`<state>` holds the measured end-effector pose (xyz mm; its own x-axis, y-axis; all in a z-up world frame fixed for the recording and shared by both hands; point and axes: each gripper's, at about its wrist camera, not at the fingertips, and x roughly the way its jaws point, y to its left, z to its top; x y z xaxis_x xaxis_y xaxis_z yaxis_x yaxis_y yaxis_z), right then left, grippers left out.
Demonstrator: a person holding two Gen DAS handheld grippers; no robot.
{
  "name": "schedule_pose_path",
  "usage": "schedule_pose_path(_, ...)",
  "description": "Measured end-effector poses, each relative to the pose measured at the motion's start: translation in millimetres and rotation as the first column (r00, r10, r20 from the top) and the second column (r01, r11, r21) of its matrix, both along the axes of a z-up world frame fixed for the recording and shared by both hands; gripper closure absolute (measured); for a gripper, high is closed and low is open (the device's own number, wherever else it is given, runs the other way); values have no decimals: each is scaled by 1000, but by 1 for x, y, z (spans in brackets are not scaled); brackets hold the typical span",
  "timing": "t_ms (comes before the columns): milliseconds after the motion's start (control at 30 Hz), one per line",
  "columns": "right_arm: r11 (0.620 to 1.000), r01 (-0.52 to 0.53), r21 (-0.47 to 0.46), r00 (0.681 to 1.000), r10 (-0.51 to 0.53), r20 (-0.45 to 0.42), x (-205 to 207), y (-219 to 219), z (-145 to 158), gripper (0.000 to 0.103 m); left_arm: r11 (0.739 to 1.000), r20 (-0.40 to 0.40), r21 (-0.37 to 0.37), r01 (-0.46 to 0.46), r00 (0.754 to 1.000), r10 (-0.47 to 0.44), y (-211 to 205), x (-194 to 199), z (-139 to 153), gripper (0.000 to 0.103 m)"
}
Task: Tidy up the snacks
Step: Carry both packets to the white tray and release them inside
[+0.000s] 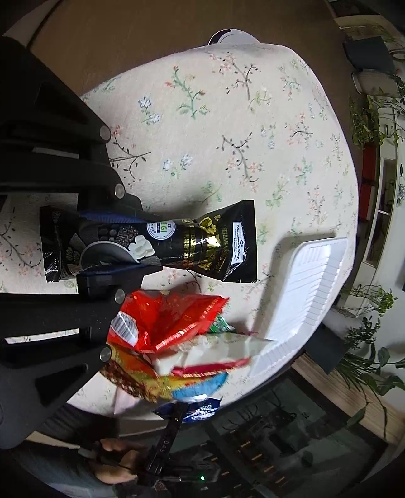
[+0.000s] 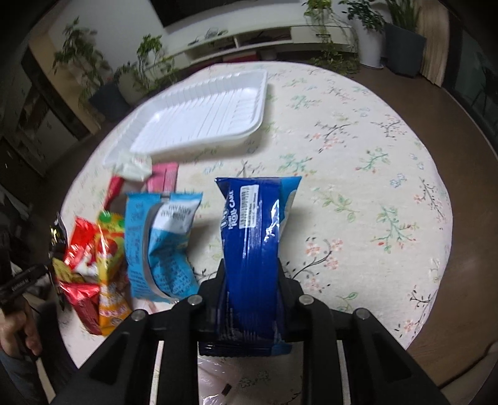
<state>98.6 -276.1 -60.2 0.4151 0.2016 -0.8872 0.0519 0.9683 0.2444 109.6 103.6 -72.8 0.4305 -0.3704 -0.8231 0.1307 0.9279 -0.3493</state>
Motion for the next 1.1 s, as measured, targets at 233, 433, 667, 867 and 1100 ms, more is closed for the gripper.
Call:
schedule_pose_path(233, 995, 62, 72, 997, -66, 47, 11, -28, 15, 77, 998, 56, -59, -4, 998, 7, 13, 19, 42, 84)
schedule_pose_path(433, 990, 82, 119, 988, -96, 120, 48, -38, 43, 77, 999, 142, -5, 38, 989, -37, 0, 79, 96, 84)
schedule_pose_path(667, 986, 8, 164, 981, -39, 191, 128, -14, 69, 77, 994, 145, 47, 101, 984, -107, -46, 187, 122, 84)
schedule_pose_path(867, 990, -49, 129, 991, 32, 132, 194, 22, 50, 77, 984, 50, 104, 145, 987, -151, -91, 255, 85, 84)
schedule_pose_path(1100, 995, -90, 37, 996, 89, 28, 224, 37, 1, 77, 976, -72, 149, 158, 986, -149, -112, 274, 24, 84)
